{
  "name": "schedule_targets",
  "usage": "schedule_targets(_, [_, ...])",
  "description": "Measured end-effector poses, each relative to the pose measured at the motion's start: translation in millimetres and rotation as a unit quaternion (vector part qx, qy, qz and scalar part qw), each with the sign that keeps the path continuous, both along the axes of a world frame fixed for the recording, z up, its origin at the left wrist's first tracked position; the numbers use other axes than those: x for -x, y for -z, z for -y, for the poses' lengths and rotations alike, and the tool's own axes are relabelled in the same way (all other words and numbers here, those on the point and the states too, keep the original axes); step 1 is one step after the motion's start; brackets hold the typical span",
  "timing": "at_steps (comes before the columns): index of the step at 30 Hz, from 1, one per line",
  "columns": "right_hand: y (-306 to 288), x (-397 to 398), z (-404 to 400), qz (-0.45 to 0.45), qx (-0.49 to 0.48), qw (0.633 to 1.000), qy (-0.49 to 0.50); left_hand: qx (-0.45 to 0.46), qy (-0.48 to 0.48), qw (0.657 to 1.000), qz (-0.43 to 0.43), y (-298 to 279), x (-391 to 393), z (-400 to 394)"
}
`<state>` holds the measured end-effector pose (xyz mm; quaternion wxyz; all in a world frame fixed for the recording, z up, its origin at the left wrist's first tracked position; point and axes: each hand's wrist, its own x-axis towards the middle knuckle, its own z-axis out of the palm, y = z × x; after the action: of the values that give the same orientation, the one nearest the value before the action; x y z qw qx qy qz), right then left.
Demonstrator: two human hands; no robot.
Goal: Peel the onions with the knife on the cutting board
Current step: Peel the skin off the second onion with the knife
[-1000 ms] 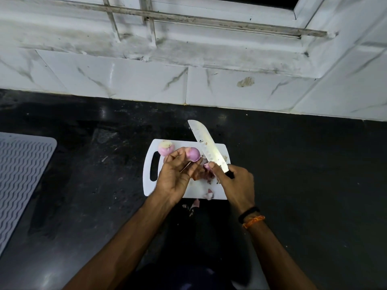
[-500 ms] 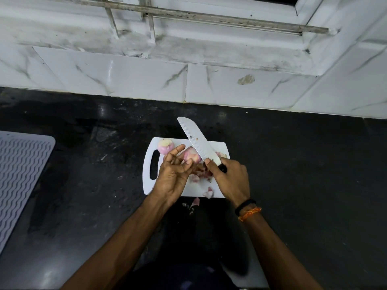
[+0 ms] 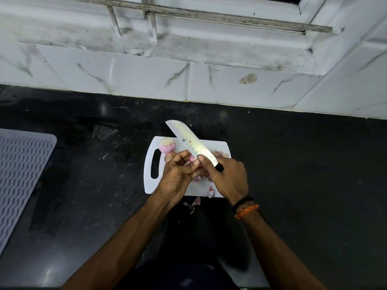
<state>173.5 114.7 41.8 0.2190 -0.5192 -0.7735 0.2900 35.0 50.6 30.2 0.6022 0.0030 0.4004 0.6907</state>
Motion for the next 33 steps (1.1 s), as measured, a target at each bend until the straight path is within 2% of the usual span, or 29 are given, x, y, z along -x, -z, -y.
schedule_targets(6, [-7.6, -9.8, -7.3, -0.038, 0.029, 0.997, 0.057, -0.019, -0.001, 1.000, -0.004, -3.7, 4.6, 0.7])
schedule_targets(11, [-0.2, -14.9, -6.1, 0.009, 0.014, 0.999, 0.036, -0.022, 0.004, 1.000, -0.011, -4.3, 4.4, -0.2])
schedule_targets(18, [-3.6, -6.8, 0.8, 0.007, -0.035, 0.999, 0.028, -0.019, 0.003, 1.000, -0.018, -5.1, 2.0, 3.1])
schedule_targets(25, [-6.7, -4.3, -2.6, 0.062, -0.036, 0.997, 0.039, 0.003, 0.010, 0.999, -0.053, -4.2, 2.2, 6.1])
schedule_targets(33, [-6.3, -3.6, -3.8, 0.018, -0.023, 1.000, 0.010, 0.018, 0.008, 1.000, -0.014, -5.9, 2.2, 5.7])
